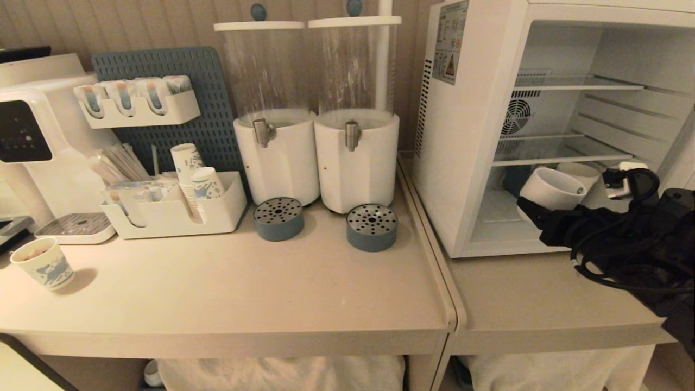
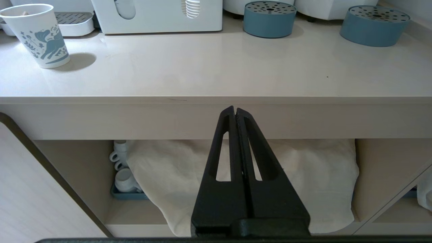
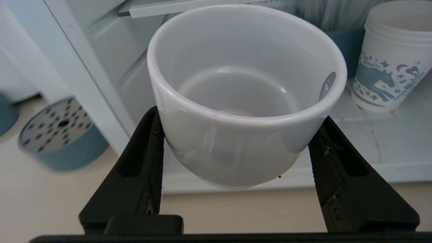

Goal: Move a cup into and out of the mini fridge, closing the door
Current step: Put the ceramic cup in the freezer

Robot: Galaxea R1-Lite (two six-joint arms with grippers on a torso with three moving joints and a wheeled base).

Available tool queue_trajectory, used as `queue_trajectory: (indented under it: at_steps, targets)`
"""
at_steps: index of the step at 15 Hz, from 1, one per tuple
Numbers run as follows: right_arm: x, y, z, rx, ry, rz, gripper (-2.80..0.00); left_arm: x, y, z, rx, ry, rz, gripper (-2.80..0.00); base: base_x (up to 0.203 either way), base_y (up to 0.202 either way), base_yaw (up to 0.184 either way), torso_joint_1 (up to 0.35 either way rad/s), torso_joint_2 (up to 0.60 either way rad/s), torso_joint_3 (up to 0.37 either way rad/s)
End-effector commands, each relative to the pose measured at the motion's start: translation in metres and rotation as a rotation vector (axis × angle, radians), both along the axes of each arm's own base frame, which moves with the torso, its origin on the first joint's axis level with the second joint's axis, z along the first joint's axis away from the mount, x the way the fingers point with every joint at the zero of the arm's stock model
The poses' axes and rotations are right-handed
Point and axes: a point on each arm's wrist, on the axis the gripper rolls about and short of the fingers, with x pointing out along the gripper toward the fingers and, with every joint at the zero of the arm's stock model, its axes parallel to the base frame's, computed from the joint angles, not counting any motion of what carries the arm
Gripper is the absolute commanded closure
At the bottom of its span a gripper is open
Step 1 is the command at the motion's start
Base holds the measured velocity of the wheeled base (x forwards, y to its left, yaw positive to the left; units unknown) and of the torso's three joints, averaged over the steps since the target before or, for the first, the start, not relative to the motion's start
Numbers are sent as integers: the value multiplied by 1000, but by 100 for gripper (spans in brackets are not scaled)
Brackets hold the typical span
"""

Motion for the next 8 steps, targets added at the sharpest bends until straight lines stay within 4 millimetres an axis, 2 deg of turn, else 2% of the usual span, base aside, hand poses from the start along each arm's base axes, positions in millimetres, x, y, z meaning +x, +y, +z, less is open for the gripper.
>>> queue_trajectory:
  at_steps: [1, 4, 7, 8]
  targets:
    - [7, 5, -19, -16, -1, -10, 0, 0, 0, 0, -1, 1, 0, 0, 0, 0, 0, 0, 0, 0]
    - [10, 7, -34, -79, -11, -22, 0, 0, 0, 0, -1, 1, 0, 0, 0, 0, 0, 0, 0, 0]
    - [23, 9, -62, -117, 64, -29, 0, 0, 0, 0, -1, 1, 0, 0, 0, 0, 0, 0, 0, 0]
    - [29, 10, -65, -120, 63, -33, 0, 0, 0, 0, -1, 1, 0, 0, 0, 0, 0, 0, 0, 0]
